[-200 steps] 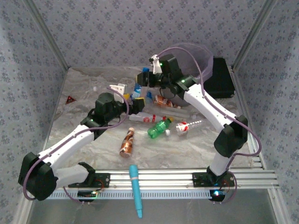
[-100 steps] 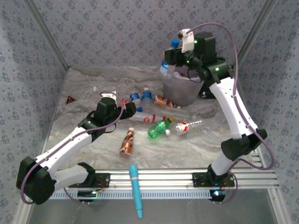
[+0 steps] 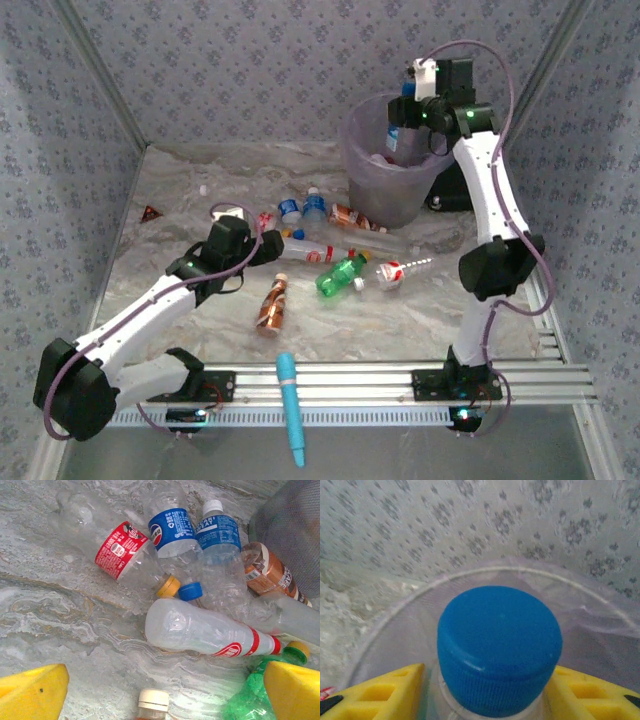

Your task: Put the plastic bottles in the bin

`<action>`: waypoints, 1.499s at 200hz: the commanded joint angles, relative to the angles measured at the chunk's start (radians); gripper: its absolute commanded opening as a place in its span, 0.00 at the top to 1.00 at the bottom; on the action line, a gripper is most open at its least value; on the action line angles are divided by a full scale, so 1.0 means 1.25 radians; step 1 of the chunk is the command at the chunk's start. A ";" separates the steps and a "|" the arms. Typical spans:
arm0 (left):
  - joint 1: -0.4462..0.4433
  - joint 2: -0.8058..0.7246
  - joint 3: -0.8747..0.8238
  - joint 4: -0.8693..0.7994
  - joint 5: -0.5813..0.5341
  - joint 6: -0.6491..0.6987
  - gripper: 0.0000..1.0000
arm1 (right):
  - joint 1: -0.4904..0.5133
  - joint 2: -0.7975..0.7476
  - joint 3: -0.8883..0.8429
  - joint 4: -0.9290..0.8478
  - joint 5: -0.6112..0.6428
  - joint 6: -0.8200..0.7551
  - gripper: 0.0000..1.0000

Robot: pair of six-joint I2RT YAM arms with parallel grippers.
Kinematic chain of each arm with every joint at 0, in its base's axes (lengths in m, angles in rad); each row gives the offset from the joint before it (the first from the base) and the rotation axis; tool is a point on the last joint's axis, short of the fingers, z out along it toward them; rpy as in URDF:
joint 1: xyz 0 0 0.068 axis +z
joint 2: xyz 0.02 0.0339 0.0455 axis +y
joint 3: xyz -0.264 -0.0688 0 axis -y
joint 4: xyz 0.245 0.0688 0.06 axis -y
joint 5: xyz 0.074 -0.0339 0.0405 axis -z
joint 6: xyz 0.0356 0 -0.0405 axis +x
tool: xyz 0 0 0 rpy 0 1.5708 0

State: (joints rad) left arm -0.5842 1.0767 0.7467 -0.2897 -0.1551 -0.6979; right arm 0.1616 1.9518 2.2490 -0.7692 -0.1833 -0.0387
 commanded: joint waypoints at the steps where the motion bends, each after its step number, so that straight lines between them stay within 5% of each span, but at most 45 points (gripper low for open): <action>1: 0.006 -0.016 0.008 -0.013 -0.015 -0.014 0.01 | -0.002 0.029 0.023 -0.056 0.042 -0.056 0.61; 108: 0.036 0.026 0.030 -0.020 0.021 -0.023 0.00 | -0.003 0.196 0.070 -0.213 0.147 -0.166 0.61; 127: 0.051 0.032 0.030 -0.017 0.037 -0.025 0.00 | -0.003 0.209 0.070 -0.223 0.155 -0.155 0.54; 148: 0.077 0.044 0.024 -0.023 0.050 -0.022 0.00 | -0.003 0.203 0.041 -0.190 0.157 -0.156 0.34; 195: 0.135 0.042 -0.010 0.004 0.092 -0.038 0.00 | -0.001 0.205 0.070 -0.207 0.158 -0.158 0.18; 257: 0.300 0.103 -0.020 0.115 0.247 -0.136 0.00 | -0.004 0.076 0.109 -0.224 0.042 -0.149 0.16; 300: 0.376 0.244 0.046 0.174 0.258 -0.209 0.00 | -0.013 -0.066 0.081 -0.194 -0.047 -0.098 0.14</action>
State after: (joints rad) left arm -0.1493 1.2999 0.7345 -0.1429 0.1272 -0.8829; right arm 0.1581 2.0129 2.3421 -1.0237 -0.1471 -0.2108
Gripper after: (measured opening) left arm 0.998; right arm 0.854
